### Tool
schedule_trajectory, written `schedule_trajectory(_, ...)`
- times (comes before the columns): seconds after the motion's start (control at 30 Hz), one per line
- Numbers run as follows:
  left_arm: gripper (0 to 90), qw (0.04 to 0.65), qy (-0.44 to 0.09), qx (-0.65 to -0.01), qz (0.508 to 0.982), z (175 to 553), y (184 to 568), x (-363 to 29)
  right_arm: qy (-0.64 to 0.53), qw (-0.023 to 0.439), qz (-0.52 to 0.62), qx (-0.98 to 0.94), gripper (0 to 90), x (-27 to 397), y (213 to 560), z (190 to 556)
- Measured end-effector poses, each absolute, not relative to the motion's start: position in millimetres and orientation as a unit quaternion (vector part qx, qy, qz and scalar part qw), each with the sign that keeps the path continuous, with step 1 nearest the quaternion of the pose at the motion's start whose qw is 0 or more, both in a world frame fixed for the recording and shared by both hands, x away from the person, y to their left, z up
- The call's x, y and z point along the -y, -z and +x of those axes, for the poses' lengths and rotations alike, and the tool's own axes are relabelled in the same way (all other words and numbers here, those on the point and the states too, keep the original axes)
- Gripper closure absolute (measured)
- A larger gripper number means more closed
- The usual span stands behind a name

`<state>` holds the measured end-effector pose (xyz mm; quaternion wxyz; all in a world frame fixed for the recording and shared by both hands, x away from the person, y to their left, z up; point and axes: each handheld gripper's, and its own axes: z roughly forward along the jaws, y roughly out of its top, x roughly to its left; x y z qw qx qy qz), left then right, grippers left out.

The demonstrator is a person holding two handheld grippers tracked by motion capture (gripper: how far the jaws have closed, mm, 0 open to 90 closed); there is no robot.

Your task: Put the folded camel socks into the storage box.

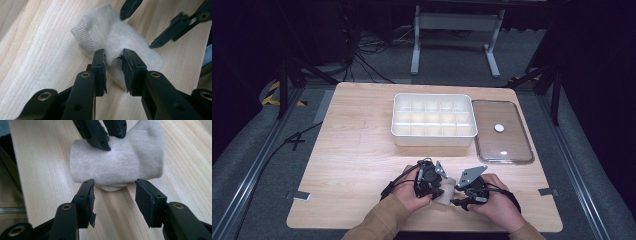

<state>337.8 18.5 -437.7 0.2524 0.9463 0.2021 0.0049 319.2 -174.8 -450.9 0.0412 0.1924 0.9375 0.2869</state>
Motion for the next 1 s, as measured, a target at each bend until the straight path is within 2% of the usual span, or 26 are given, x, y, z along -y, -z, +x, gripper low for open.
schedule_trajectory(0.3,70.3,0.254,-0.008,-0.204,0.945,337,438,-19,-0.363,0.044,0.284,-0.887,51.1,191,428,321)
schedule_trajectory(0.63,69.3,0.247,-0.008,-0.194,0.949,334,438,-17,-0.370,0.049,0.329,-0.868,48.7,181,443,326)
schedule_trajectory(1.0,70.1,0.242,-0.007,-0.201,0.949,329,442,-18,-0.349,0.012,0.331,-0.877,51.6,172,458,332)
